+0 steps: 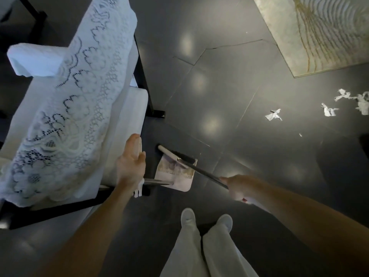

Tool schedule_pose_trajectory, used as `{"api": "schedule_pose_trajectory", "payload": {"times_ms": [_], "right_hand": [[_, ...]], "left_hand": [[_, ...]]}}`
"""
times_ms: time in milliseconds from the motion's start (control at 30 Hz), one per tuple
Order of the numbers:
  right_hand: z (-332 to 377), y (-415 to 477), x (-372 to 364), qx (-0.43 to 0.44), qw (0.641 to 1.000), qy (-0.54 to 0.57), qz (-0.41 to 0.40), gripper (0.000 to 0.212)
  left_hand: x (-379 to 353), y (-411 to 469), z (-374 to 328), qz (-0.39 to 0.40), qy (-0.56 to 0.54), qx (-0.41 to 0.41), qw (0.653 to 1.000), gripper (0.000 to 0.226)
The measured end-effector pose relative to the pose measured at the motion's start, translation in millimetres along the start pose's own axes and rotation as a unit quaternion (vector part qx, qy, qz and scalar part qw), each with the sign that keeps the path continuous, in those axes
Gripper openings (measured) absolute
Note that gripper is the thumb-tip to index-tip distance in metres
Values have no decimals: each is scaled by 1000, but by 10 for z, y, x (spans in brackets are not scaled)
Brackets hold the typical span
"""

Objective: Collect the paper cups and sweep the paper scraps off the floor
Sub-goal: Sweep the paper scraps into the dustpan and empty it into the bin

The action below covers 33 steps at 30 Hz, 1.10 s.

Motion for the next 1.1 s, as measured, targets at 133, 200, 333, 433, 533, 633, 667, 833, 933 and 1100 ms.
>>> {"api": "schedule_pose_trajectory", "payload": {"times_ms": [133,200,333,433,533,633,667,833,933,1100], "right_hand": [[-229,-213,-96,-9,1000,30,-1,86],[-340,-319,-78,-3,998,56,-9,85],[-536,-468,10,1,997,56,-47,82],[-618,-444,33,-15,996,53,-72,79],[-593,-326,6,-37,994,43,-89,76],[-450,-170,-94,-36,995,64,-70,72],[-382,-134,-147,-27,995,79,-56,68],[-318,-248,-363,-11,988,149,39,71],[-705,-396,-291,-35,965,253,67,84],[-1297,-579,-14,-41,963,266,24,85]], "left_hand": [[74,14,118,21,-19,-13,1000,50],[112,-18,183,44,-28,-51,997,48],[170,-28,259,69,-1,-86,994,47],[171,23,219,81,40,-102,991,47],[120,101,148,99,57,-130,985,47],[36,151,82,117,36,-120,985,50],[13,162,66,116,35,-127,984,49],[-92,237,11,117,23,-164,979,52],[-199,245,-153,151,28,-202,967,54],[-464,397,-671,172,14,-227,959,54]]}}
Point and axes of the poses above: each hand's wrist, its own y-axis towards the middle knuckle, its own x-axis out of the back of the hand, z = x × y, the point moved 2 cm from there along y, towards the middle knuckle, and after that the axes turned 3 degrees about -x, right-handed, at the moved point
